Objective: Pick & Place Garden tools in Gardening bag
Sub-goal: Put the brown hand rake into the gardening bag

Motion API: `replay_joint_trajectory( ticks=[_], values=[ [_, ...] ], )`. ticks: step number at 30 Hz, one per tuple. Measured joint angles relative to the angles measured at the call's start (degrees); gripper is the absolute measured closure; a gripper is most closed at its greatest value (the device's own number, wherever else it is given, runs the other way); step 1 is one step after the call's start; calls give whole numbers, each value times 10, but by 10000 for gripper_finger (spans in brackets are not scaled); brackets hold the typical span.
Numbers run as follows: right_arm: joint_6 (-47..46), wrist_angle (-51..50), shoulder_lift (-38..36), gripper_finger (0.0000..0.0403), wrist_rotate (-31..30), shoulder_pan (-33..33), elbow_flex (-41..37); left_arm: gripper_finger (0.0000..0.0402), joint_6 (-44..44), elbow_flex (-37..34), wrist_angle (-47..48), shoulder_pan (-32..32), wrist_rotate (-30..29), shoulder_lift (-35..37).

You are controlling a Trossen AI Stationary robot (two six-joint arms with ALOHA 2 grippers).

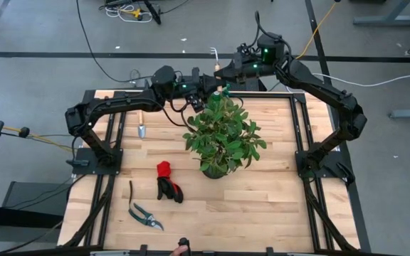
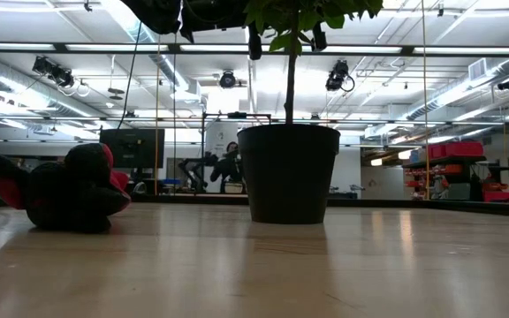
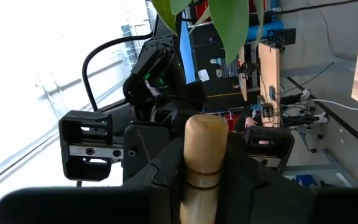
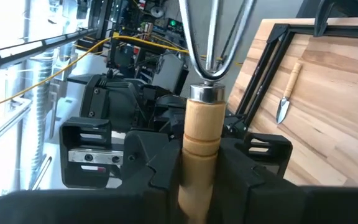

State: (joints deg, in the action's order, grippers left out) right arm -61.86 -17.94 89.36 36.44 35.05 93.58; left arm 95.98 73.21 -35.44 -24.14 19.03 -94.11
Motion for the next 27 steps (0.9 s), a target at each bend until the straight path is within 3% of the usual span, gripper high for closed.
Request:
replay_joint_trajectory(
  ticks=[17,27],
  values=[
    [14,-3,0,207,-12,0,0,320,-7,0,9,0,-8,0],
    [14,-51,0,200,-9,10,0,322,-9,0,11,0,-22,-1]
  ],
)
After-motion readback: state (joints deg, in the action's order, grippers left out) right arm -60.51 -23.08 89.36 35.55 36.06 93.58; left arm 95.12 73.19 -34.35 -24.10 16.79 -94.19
